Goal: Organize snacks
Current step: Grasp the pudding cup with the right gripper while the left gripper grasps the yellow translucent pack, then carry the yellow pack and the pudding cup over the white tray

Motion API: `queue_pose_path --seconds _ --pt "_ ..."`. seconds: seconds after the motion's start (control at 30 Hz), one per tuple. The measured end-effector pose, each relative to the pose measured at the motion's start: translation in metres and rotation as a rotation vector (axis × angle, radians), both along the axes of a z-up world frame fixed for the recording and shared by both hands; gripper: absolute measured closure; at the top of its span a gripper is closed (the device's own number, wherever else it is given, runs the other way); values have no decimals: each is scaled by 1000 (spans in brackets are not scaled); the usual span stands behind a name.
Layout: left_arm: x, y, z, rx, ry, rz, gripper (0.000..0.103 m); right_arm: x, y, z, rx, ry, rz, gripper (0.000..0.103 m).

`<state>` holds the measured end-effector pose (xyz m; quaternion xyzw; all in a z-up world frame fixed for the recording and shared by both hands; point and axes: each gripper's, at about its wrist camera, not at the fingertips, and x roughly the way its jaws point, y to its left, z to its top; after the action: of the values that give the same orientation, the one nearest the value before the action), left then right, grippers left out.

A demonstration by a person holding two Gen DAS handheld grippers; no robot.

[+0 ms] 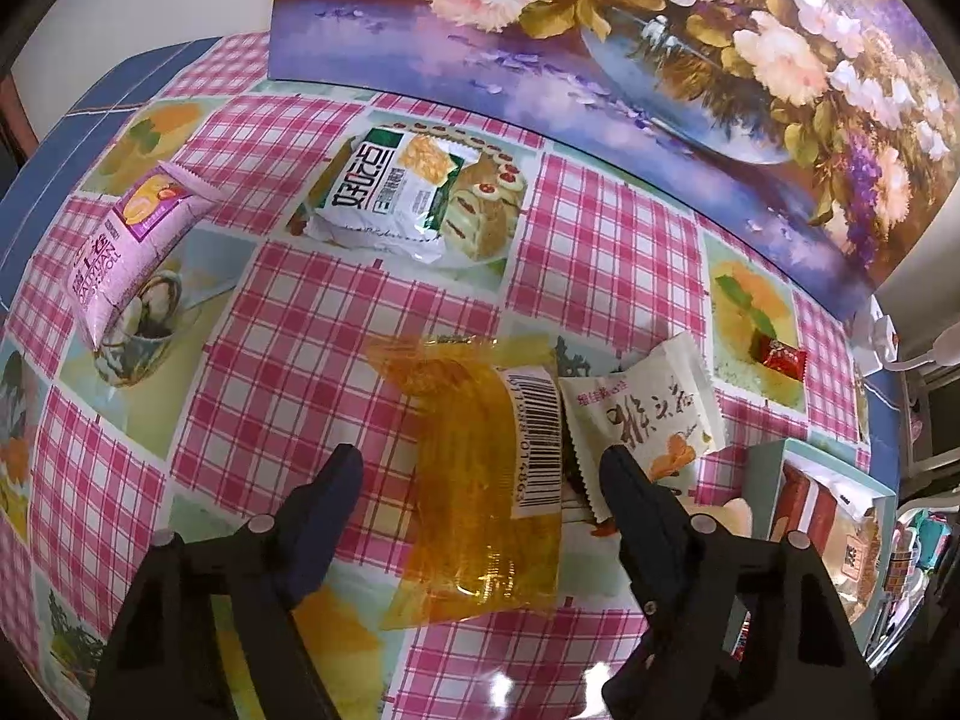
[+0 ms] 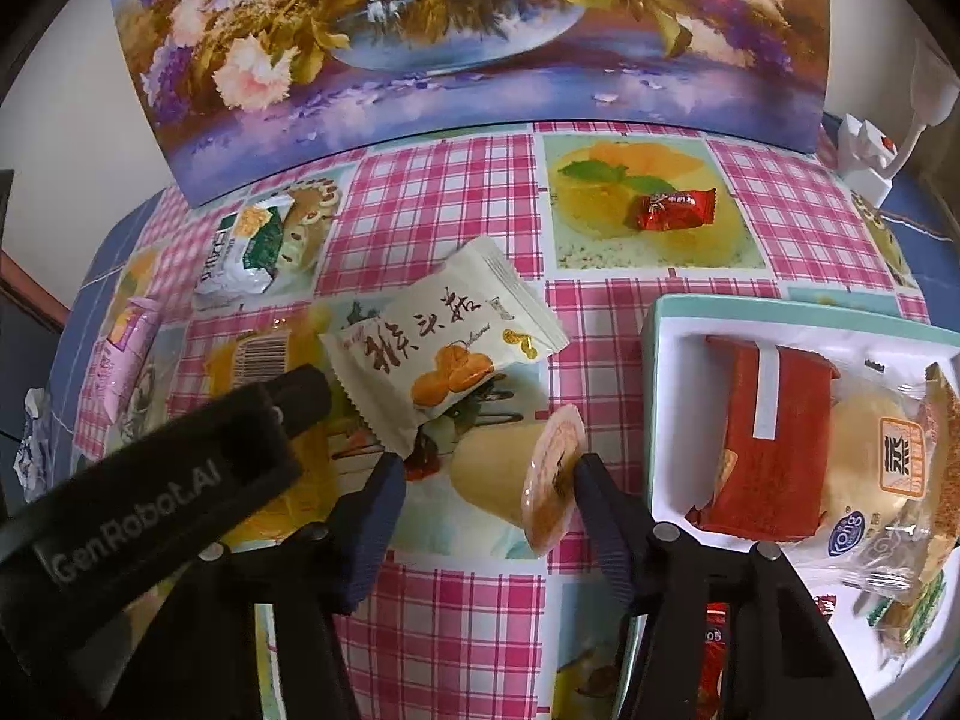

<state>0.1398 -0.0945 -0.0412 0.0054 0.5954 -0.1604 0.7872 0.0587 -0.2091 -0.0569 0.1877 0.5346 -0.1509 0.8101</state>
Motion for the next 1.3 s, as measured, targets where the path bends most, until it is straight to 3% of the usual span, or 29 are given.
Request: queue_pose_path --seconds 0.27,0.37,0.6,0.67,1.3 --pt "4 9 -8 11 19 34 29 2 0 -3 -21 0 -10 46" --pt "4 10 -10 14 23 39 29 2 -1 -4 -34 1 -21 53" --pt "3 11 -11 8 31 44 56 2 -3 -3 -35 -4 -35 55" --pt "2 11 -9 6 29 44 58 1 -4 -2 -30 -5 -38 55" --pt "-2 14 38 -28 -76 40 60 -2 -7 23 -7 -73 -34 63"
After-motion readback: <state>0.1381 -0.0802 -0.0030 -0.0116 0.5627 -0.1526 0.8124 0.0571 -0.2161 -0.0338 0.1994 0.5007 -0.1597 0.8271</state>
